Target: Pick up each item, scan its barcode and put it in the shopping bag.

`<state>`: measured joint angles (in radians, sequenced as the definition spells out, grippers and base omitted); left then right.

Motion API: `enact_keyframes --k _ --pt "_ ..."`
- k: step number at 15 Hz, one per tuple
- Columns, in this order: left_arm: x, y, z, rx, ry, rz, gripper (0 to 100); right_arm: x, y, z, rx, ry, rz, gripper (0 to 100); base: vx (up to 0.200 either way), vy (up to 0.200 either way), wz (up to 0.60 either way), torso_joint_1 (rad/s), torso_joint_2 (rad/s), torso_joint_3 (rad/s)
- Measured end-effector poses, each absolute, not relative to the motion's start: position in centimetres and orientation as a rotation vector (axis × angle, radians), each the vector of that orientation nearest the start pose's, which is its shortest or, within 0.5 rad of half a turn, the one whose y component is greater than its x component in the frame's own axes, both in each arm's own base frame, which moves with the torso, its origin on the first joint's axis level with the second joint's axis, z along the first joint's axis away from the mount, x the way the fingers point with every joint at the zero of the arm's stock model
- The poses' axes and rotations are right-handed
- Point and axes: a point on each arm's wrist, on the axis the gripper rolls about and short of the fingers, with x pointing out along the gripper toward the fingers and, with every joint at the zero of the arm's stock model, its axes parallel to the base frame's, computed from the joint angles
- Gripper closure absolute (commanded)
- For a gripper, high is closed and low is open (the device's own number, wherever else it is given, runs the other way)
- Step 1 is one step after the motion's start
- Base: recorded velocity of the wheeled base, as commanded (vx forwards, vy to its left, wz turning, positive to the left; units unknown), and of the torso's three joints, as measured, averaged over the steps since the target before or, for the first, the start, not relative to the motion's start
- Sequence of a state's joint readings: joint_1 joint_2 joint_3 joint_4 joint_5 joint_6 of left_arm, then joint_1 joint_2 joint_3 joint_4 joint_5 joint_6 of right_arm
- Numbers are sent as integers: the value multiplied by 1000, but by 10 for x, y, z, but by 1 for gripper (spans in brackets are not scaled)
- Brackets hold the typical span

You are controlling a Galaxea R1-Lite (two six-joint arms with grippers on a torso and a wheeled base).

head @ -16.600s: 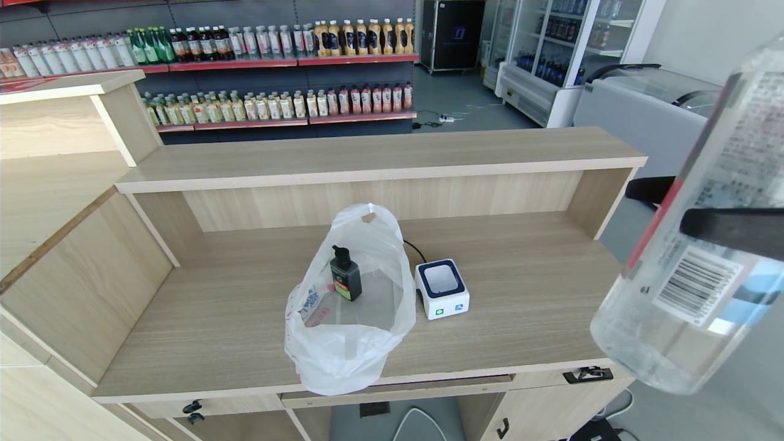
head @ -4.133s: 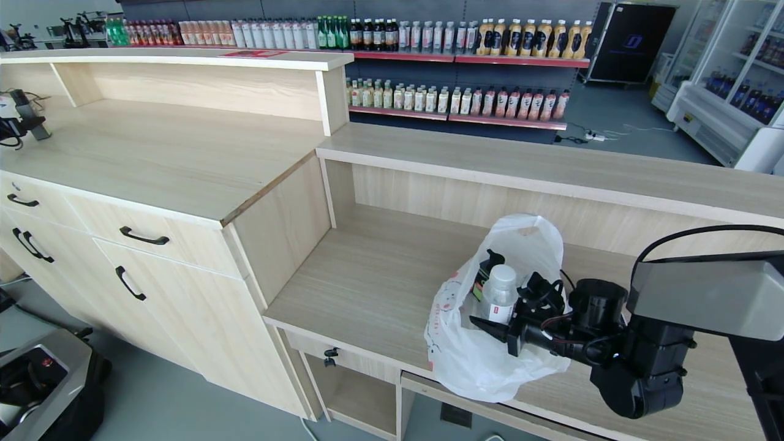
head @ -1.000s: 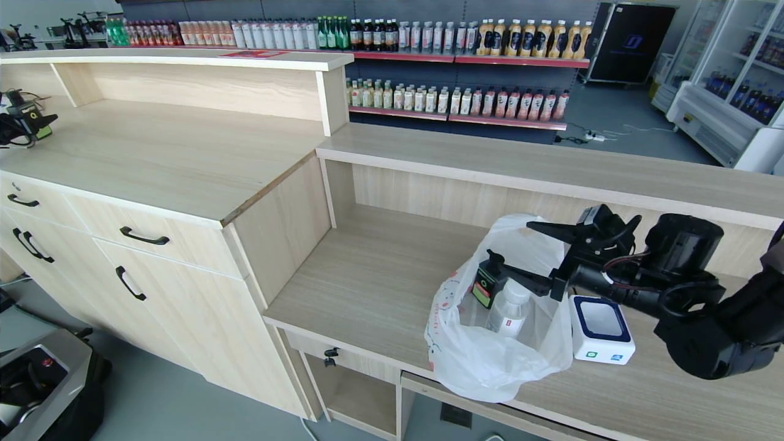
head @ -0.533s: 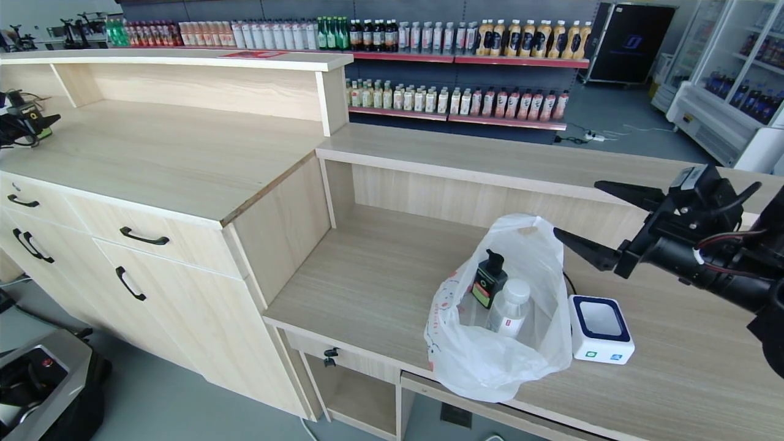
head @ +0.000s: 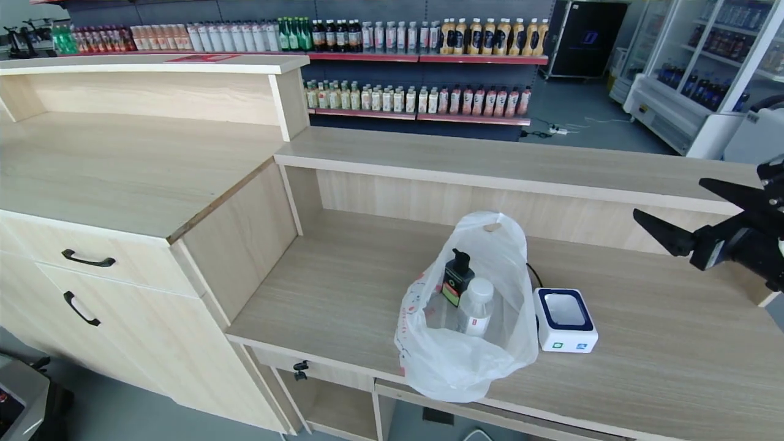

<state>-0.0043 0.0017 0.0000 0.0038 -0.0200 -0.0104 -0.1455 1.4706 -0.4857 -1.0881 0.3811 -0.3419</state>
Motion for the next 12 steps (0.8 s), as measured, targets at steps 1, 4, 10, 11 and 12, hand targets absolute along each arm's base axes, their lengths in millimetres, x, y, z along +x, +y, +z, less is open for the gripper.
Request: enact_keyframes --k 1,4,10,11,12 --pt "-23 0 75 -10 6 -24 0 219 -27 202 -335 -113 163 0 0 0 -600 -144 325 193" --pt "-23 0 75 -10 6 -25 0 195 -27 199 -199 -81 57 0 0 0 -400 -147 349 207" --pt "-23 0 75 -10 6 -25 0 147 -18 179 -113 56 64 0 0 0 0 -150 386 226" --pt "-23 0 75 -10 6 -25 0 135 -16 170 -107 87 66 0 0 0 0 -173 437 266" --pt "-23 0 75 -10 6 -25 0 124 -15 161 -101 119 67 0 0 0 0 -95 256 159"
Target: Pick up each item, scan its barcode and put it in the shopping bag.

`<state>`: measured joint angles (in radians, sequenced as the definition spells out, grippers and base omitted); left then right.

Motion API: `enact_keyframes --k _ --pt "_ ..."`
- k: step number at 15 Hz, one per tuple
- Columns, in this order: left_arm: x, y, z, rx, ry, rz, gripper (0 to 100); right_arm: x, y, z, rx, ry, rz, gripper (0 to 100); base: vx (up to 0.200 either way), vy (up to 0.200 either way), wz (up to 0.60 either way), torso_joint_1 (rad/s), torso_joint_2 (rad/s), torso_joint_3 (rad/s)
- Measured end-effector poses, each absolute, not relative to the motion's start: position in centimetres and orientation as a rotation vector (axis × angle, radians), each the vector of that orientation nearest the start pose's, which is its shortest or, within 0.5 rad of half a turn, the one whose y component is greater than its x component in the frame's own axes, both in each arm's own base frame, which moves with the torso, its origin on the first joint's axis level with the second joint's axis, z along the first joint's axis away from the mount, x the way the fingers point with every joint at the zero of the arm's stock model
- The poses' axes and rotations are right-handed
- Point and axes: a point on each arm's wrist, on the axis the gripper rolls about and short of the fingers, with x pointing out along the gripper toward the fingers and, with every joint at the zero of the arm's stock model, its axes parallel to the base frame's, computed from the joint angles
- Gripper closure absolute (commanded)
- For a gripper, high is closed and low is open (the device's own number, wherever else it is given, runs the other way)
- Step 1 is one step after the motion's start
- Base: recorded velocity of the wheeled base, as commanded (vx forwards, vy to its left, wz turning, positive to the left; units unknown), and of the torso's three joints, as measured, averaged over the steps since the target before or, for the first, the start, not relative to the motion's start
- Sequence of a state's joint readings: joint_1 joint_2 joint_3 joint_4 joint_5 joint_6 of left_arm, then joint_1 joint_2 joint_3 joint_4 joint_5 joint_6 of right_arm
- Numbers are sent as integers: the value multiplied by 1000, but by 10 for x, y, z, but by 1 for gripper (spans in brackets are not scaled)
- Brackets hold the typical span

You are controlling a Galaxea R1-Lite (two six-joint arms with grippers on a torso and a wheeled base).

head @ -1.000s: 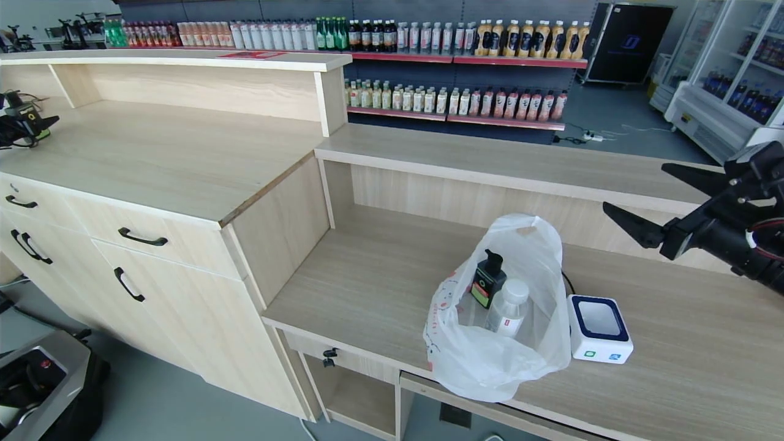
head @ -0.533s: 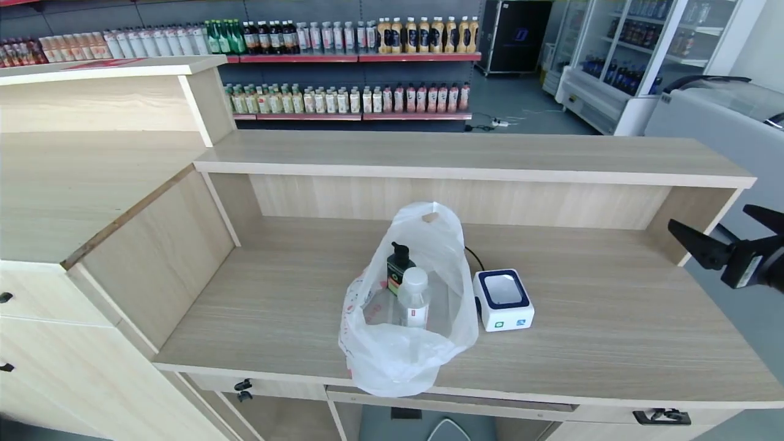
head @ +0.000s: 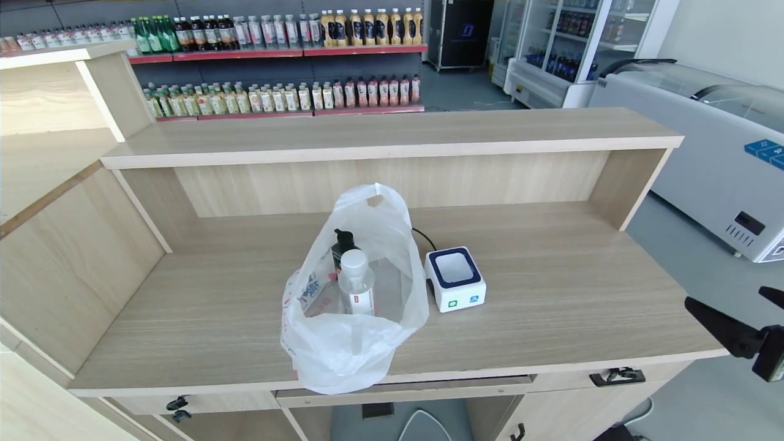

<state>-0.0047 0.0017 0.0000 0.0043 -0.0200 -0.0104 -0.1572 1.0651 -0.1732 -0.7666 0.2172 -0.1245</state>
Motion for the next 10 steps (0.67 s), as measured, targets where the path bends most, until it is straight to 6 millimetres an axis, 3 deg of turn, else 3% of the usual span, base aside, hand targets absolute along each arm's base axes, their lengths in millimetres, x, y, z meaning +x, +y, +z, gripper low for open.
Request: enact_keyframes --k 10 --pt "-23 0 75 -10 6 -25 0 20 2 104 -31 184 91 0 0 0 0 -8 24 15"
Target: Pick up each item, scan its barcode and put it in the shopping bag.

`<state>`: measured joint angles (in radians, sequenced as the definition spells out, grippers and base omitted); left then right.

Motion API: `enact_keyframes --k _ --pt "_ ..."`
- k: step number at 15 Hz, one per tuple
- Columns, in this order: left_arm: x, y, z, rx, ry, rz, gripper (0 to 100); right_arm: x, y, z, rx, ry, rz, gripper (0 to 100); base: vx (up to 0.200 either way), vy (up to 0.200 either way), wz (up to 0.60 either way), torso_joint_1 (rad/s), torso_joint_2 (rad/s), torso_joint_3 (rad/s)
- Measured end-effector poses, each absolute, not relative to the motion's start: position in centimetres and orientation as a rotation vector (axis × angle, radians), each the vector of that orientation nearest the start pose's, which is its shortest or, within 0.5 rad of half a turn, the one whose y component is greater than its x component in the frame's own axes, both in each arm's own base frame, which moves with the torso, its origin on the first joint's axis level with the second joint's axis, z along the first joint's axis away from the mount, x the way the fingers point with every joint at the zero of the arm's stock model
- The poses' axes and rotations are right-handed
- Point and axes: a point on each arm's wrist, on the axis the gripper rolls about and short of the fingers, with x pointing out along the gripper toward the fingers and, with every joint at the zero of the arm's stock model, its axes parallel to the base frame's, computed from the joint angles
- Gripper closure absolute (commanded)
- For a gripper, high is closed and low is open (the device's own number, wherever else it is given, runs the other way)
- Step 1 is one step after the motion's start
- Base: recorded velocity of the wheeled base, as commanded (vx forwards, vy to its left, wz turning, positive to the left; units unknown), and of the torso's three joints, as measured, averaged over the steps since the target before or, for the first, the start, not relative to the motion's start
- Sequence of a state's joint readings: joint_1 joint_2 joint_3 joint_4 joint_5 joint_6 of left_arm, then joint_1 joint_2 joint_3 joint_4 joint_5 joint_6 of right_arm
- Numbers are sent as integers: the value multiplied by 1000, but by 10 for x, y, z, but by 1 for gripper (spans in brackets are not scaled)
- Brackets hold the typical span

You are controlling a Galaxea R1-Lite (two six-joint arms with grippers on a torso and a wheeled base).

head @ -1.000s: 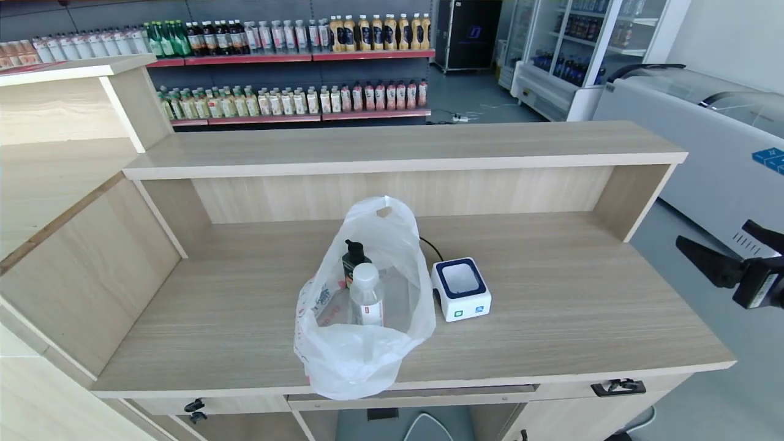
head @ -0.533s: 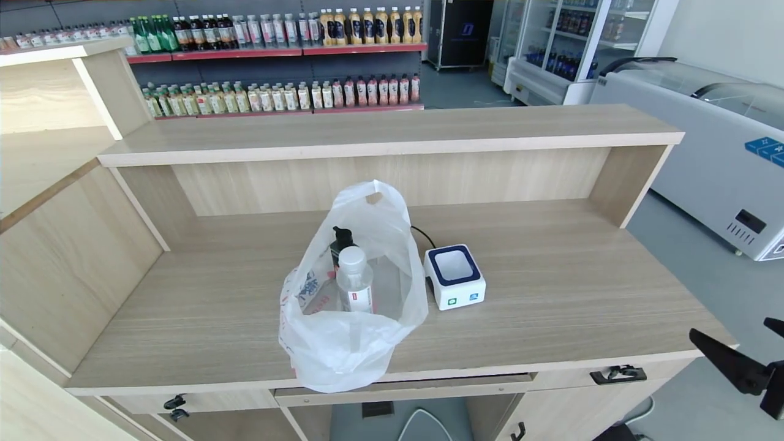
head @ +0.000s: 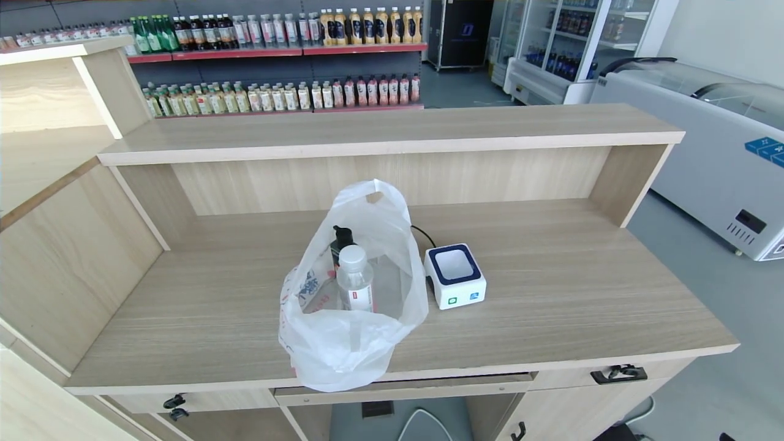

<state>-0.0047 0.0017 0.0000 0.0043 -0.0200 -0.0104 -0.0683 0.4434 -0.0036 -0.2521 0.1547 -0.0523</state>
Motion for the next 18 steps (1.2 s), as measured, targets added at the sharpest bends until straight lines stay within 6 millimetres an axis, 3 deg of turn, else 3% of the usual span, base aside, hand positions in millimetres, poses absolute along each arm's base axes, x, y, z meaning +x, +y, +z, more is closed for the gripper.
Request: enact_keyframes --k 6,18 --pt "-23 0 75 -10 6 -24 0 -17 3 84 -20 7 126 0 0 0 0 0 0 0" --pt "-23 0 75 -10 6 -25 0 -23 3 82 -15 -70 132 0 0 0 0 0 0 0"
